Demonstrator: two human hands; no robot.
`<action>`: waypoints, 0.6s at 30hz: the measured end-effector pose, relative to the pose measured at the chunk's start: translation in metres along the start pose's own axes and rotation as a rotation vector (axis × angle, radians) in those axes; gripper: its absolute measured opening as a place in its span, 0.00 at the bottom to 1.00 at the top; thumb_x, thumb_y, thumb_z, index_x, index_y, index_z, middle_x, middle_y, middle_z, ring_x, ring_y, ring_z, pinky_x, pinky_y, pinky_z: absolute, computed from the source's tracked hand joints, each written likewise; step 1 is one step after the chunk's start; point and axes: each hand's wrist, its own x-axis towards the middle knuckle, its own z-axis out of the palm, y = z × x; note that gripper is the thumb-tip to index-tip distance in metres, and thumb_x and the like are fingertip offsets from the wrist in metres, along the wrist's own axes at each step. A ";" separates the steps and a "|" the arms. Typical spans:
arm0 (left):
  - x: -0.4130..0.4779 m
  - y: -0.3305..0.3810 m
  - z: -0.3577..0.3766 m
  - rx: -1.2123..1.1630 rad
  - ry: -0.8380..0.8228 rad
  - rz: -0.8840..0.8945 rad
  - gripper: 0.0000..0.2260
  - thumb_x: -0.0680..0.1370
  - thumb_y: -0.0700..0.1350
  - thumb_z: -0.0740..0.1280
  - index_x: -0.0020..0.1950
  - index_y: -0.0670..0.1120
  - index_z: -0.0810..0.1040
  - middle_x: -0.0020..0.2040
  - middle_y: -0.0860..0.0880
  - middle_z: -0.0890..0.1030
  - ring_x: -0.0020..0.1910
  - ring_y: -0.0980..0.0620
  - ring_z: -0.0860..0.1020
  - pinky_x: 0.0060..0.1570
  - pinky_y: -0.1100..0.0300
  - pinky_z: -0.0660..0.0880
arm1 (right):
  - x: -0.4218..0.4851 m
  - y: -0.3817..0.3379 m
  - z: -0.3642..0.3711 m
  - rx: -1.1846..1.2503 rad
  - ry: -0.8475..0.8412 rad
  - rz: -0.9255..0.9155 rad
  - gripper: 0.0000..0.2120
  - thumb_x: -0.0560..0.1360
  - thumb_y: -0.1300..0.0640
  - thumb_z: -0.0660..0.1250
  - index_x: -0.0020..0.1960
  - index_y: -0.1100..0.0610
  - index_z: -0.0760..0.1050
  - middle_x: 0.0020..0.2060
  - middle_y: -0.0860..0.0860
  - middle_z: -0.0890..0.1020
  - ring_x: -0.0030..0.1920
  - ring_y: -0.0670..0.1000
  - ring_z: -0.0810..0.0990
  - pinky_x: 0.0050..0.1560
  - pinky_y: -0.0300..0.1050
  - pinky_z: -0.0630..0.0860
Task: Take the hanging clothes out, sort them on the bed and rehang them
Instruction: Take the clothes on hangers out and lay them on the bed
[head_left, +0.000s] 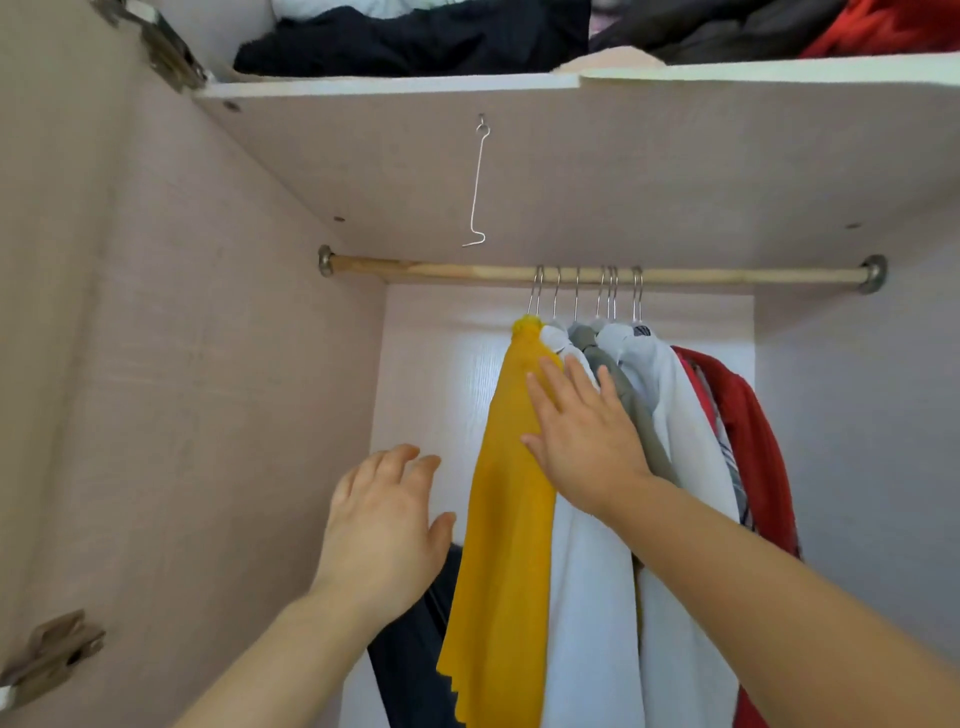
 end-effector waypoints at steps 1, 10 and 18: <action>0.006 0.002 0.007 -0.008 0.002 0.003 0.25 0.78 0.57 0.56 0.74 0.54 0.56 0.74 0.54 0.58 0.72 0.53 0.56 0.70 0.57 0.51 | 0.001 0.007 0.005 -0.024 -0.007 0.011 0.32 0.80 0.41 0.47 0.76 0.57 0.43 0.76 0.54 0.46 0.75 0.56 0.42 0.73 0.57 0.39; 0.068 0.010 0.067 -0.092 0.025 0.106 0.25 0.78 0.59 0.55 0.74 0.54 0.55 0.74 0.54 0.57 0.72 0.54 0.55 0.70 0.57 0.52 | -0.017 0.091 0.045 -0.140 -0.120 0.126 0.43 0.64 0.38 0.14 0.74 0.53 0.34 0.75 0.50 0.40 0.75 0.52 0.39 0.71 0.51 0.33; 0.129 -0.004 0.107 -0.173 0.094 0.151 0.24 0.77 0.58 0.57 0.72 0.54 0.58 0.72 0.54 0.59 0.71 0.53 0.57 0.69 0.59 0.54 | 0.056 0.084 0.050 -0.072 0.083 0.240 0.25 0.80 0.47 0.52 0.74 0.53 0.56 0.64 0.54 0.69 0.66 0.56 0.64 0.68 0.51 0.55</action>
